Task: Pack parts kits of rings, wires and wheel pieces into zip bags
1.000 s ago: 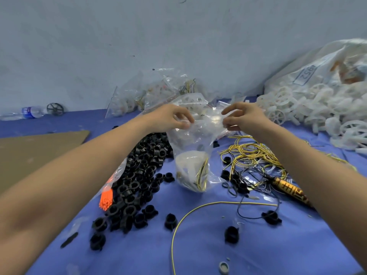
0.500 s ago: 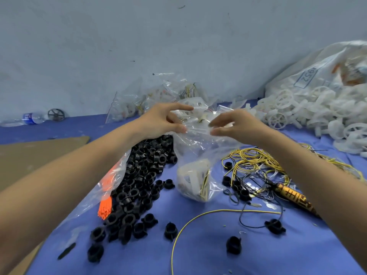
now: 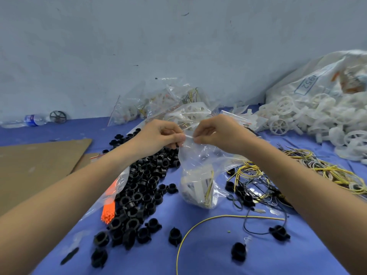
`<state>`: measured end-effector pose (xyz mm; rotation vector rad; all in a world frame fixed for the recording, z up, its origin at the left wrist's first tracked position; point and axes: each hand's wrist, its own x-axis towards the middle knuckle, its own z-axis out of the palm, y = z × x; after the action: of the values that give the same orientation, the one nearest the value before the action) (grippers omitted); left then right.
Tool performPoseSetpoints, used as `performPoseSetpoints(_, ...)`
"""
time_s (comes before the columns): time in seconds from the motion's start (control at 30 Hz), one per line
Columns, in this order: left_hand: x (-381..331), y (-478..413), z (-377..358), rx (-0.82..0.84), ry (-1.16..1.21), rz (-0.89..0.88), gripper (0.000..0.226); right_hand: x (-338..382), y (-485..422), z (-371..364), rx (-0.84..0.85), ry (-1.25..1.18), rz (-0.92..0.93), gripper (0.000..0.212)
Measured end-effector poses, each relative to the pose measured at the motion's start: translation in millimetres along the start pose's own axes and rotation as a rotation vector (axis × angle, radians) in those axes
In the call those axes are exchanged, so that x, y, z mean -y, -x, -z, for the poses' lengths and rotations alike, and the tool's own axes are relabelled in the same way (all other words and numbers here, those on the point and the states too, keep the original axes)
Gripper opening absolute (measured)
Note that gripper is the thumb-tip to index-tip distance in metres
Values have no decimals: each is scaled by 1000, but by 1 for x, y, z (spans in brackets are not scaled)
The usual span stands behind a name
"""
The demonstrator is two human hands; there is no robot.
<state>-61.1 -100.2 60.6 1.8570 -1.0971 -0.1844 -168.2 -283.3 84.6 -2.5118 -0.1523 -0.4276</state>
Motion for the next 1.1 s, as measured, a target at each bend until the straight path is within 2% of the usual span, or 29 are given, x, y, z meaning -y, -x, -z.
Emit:
performPoseSetpoints(0.33, -8, 3, -2, 7, -64, -27, 9, 13, -4, -9, -27, 40, 38, 5)
performPoseSetpoints(0.53, -19, 6, -8, -14, -105, -61, 15, 13, -4, -10, -67, -47, 19, 11)
performPoseSetpoints(0.77, -21, 7, -6, -64, -123, -64, 17, 8, -1, -7, -47, -59, 21, 3)
performPoseSetpoints(0.93, -23, 5, -10, 11, -268, -126, 11, 6, 0, -10, -61, 15, 78, 2)
performPoseSetpoints(1.1, -23, 5, -8, 37, -264, -133, 12, 2, 2, -8, -29, -35, 72, 4)
